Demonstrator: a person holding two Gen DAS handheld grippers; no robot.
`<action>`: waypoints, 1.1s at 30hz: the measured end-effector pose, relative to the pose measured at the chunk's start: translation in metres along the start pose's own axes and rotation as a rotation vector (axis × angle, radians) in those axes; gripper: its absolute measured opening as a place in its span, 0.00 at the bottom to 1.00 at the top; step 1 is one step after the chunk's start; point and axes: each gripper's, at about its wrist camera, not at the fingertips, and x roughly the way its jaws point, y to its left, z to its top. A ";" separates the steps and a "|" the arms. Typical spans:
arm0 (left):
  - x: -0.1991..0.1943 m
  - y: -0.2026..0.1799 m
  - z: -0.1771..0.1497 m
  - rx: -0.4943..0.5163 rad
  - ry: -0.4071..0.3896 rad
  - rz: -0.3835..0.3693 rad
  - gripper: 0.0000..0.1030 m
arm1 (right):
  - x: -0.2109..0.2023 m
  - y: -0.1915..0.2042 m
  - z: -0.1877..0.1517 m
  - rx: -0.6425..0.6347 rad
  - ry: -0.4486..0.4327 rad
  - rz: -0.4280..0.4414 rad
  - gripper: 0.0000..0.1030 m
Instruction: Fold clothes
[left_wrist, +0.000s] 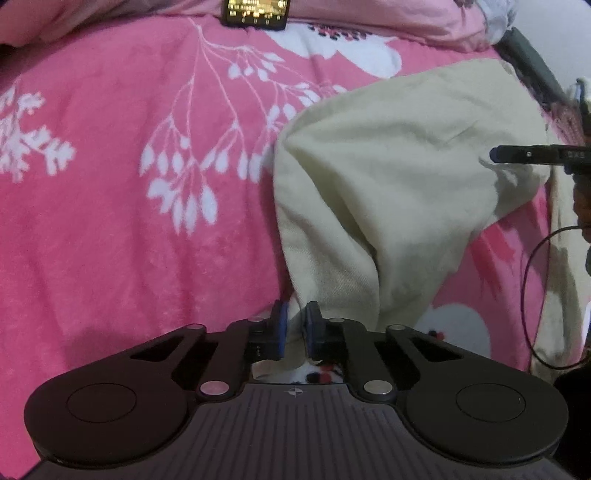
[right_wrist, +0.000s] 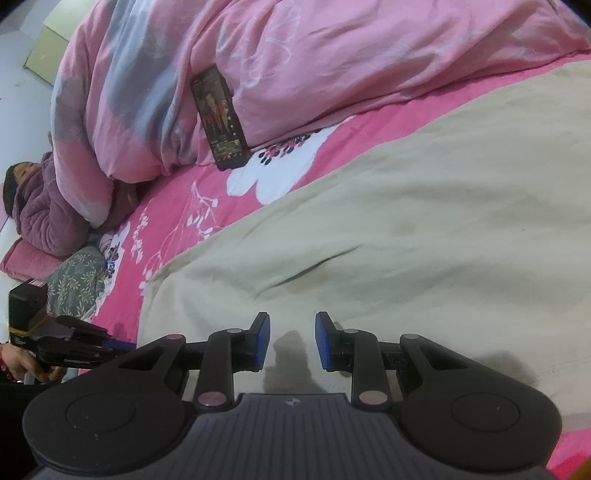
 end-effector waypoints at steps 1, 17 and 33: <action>-0.006 0.001 0.002 0.022 -0.011 0.027 0.07 | 0.000 0.001 0.000 -0.002 0.000 -0.001 0.28; -0.032 0.044 0.064 0.011 -0.046 0.082 0.10 | -0.011 0.006 -0.002 -0.039 -0.028 -0.018 0.28; -0.041 0.050 0.012 -0.160 -0.109 -0.004 0.52 | -0.014 0.019 -0.008 -0.122 -0.068 -0.015 0.28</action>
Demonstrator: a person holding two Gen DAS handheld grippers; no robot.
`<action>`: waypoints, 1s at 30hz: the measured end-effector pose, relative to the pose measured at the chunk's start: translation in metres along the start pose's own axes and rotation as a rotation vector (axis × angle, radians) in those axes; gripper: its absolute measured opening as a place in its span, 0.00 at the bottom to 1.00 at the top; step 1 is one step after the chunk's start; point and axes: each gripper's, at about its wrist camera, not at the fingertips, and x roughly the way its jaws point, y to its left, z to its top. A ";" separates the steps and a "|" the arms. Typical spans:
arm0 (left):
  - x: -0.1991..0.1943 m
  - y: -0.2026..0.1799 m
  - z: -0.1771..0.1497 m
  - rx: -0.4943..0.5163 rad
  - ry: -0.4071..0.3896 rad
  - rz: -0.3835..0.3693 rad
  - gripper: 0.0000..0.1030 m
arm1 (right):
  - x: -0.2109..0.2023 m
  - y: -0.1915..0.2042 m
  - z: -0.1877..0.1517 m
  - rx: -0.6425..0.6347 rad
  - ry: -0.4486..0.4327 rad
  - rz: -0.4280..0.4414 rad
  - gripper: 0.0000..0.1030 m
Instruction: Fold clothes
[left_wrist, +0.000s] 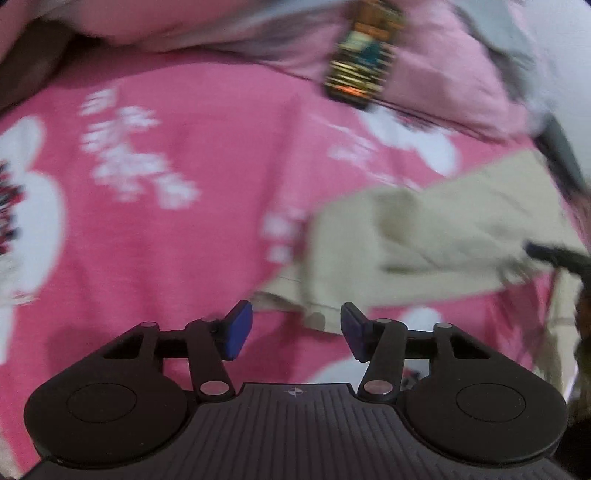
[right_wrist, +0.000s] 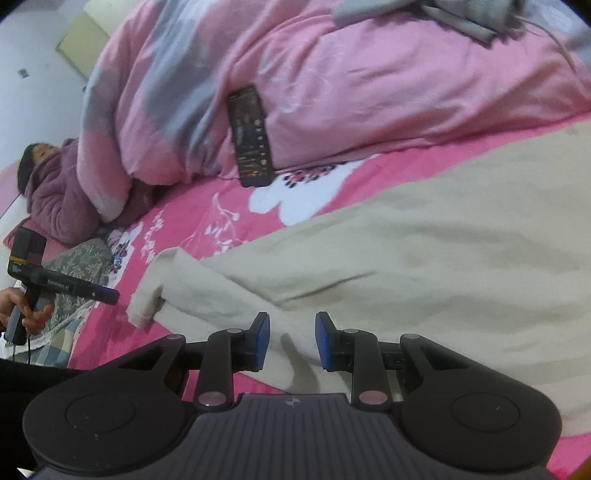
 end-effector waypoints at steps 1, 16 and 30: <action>0.006 -0.010 -0.003 0.034 0.001 -0.002 0.52 | 0.000 0.003 0.000 -0.010 -0.002 0.003 0.28; 0.010 -0.052 -0.017 0.230 -0.046 0.039 0.05 | -0.001 0.015 -0.002 -0.039 -0.005 0.006 0.28; -0.015 0.021 0.071 -0.017 -0.320 0.164 0.04 | -0.002 0.019 -0.003 -0.036 -0.002 -0.004 0.28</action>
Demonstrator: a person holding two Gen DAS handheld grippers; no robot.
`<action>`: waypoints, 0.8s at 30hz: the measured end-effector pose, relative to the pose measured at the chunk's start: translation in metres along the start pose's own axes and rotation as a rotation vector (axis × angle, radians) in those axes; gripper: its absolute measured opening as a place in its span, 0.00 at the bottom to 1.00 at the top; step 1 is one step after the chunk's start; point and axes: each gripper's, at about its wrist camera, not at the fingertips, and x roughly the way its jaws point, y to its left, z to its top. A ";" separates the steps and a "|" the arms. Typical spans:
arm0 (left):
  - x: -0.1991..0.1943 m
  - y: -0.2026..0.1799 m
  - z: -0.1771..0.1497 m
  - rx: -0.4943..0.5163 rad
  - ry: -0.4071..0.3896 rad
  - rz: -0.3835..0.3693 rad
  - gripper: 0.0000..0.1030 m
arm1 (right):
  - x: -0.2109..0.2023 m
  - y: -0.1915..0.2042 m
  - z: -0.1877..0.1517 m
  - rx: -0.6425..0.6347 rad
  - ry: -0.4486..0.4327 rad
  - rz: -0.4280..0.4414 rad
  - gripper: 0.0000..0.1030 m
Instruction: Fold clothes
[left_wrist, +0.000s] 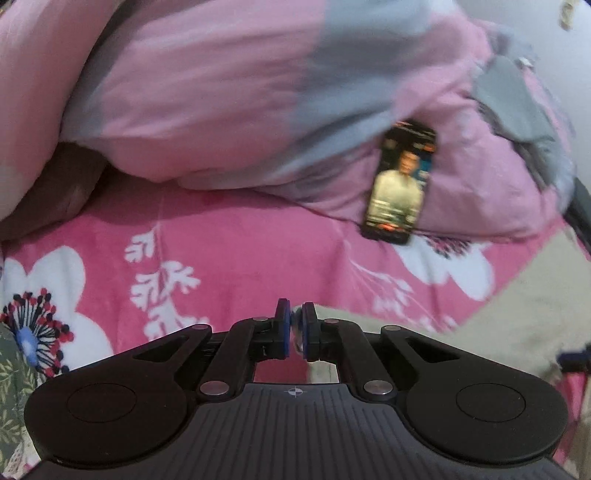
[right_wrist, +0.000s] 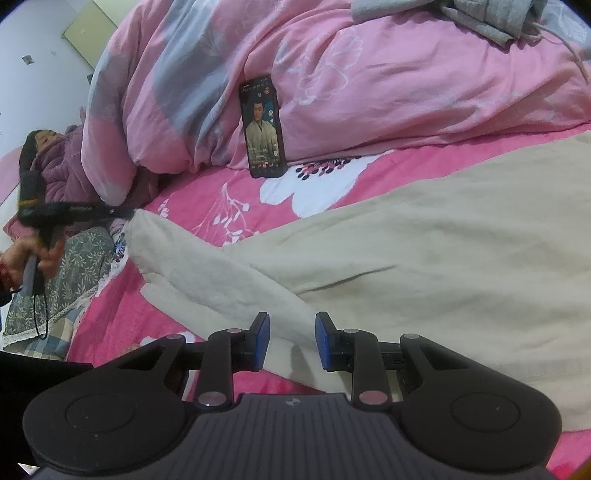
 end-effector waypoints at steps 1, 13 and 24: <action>0.009 0.004 -0.002 0.008 0.000 0.046 0.05 | 0.000 0.000 0.000 0.000 0.002 -0.001 0.28; -0.022 -0.017 -0.063 0.197 0.096 0.037 0.34 | -0.008 0.026 -0.004 -0.190 -0.043 0.036 0.28; 0.004 -0.108 -0.139 1.033 0.093 0.146 0.44 | 0.045 0.119 -0.066 -0.993 0.051 -0.138 0.39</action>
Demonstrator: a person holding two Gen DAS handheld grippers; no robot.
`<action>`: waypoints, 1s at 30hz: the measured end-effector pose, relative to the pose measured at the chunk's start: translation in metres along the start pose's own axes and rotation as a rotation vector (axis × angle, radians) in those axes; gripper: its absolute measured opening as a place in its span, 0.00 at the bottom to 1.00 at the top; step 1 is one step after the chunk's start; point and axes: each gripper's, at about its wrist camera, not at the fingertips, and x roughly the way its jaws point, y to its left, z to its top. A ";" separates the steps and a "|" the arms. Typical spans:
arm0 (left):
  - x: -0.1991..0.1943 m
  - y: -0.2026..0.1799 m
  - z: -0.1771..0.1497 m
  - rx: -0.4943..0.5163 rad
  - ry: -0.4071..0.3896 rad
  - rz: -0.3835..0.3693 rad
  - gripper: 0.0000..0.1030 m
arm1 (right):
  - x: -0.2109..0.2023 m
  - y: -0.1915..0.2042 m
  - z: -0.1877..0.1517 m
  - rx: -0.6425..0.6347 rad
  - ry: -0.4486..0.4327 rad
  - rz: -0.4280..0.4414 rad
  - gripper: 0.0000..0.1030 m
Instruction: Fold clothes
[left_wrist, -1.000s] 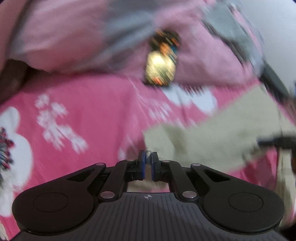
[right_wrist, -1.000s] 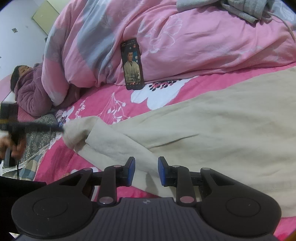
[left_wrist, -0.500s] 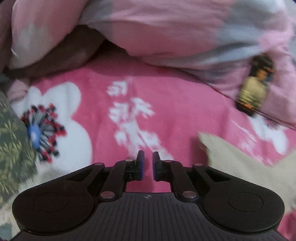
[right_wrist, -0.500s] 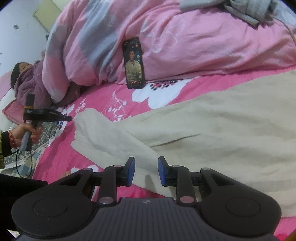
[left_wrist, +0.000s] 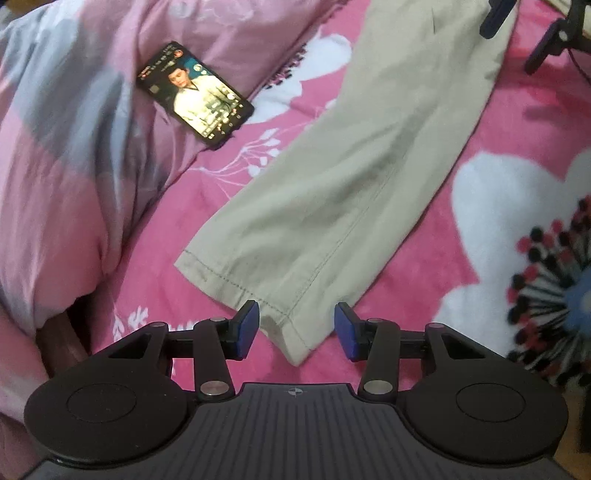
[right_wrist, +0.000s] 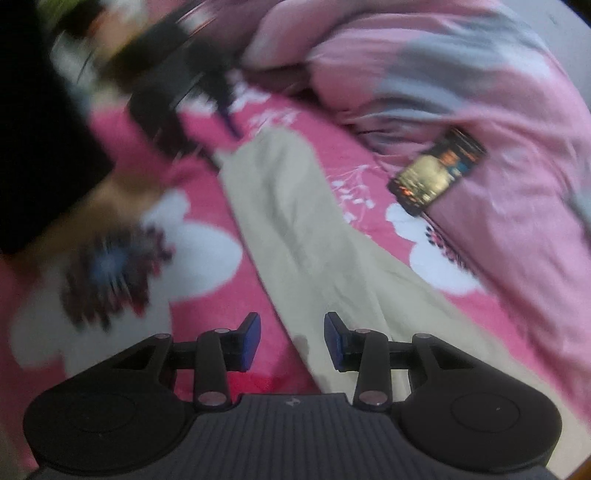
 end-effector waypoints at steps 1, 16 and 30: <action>0.002 0.000 0.000 0.019 -0.001 -0.008 0.44 | 0.005 0.007 -0.002 -0.042 0.011 -0.017 0.39; 0.007 -0.010 0.000 0.118 -0.019 -0.096 0.07 | 0.030 0.020 -0.012 -0.143 0.028 -0.138 0.14; -0.049 0.035 -0.006 -0.084 0.012 -0.467 0.00 | 0.013 -0.010 -0.013 0.055 -0.017 -0.018 0.00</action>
